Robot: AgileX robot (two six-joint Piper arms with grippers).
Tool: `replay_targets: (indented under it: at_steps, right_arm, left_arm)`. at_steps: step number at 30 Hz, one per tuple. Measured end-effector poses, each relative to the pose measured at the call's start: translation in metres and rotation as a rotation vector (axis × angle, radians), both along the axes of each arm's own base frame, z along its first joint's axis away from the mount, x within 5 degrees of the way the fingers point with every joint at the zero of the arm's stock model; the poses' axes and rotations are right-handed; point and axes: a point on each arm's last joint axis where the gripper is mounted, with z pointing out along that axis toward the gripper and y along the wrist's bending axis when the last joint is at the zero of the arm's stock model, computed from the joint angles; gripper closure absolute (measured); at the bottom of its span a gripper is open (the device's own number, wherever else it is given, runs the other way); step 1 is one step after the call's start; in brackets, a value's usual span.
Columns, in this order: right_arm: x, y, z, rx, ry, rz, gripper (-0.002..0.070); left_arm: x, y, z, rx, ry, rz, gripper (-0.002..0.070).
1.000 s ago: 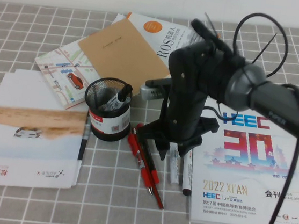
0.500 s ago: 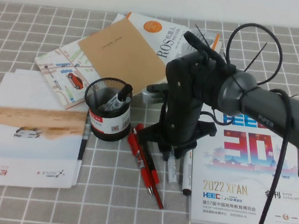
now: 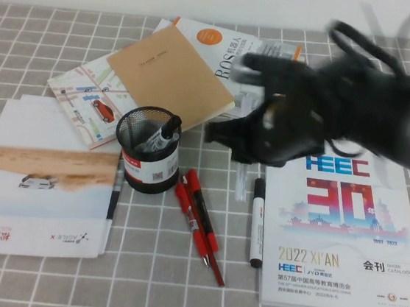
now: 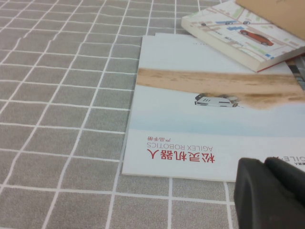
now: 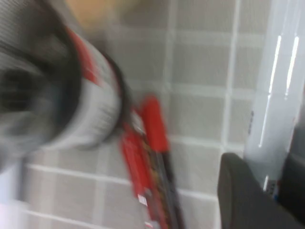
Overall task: Put the pen into the pen holder
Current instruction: Place the pen onto the pen holder
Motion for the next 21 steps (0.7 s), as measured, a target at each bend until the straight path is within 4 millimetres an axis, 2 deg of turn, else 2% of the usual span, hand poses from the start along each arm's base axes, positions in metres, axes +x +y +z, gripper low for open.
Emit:
replay_targets:
  at_steps: [2,3,6,9,12,15,18,21]
  right_arm:
    - [-0.015,-0.012,0.007,0.101,-0.117,0.012,0.0575]
    - [-0.026,-0.019,0.005,0.154,-0.173,0.022,0.0575]
    - [-0.048,-0.032,0.016,0.368,-0.417,0.056,0.0575]
    - [-0.063,-0.034,0.022,0.471,-0.675,0.158,0.0575]
    - [-0.074,-0.021,0.029,0.473,-0.87,0.278,0.0575]
    - [-0.078,0.0,0.028,0.441,-0.98,0.379,0.0575]
    - [-0.072,0.022,0.02,0.436,-1.048,0.426,0.0575]
    - [-0.056,0.041,0.012,0.445,-1.086,0.433,0.0575]
  left_arm:
    - [0.0,0.0,0.0,0.0,0.0,0.0,0.0678]
    - [0.0,0.0,0.0,0.0,0.0,0.0,0.0678]
    - [0.0,0.0,0.0,0.0,0.0,0.0,0.0678]
    - [0.0,0.0,0.0,0.0,0.0,0.0,0.0678]
    - [0.0,0.0,0.0,0.0,0.0,0.0,0.0678]
    - [0.0,0.0,0.0,0.0,0.0,0.0,0.0678]
    - [0.0,0.0,0.0,0.0,0.0,0.0,0.0678]
    - [0.0,0.0,0.0,0.0,0.0,0.0,0.0678]
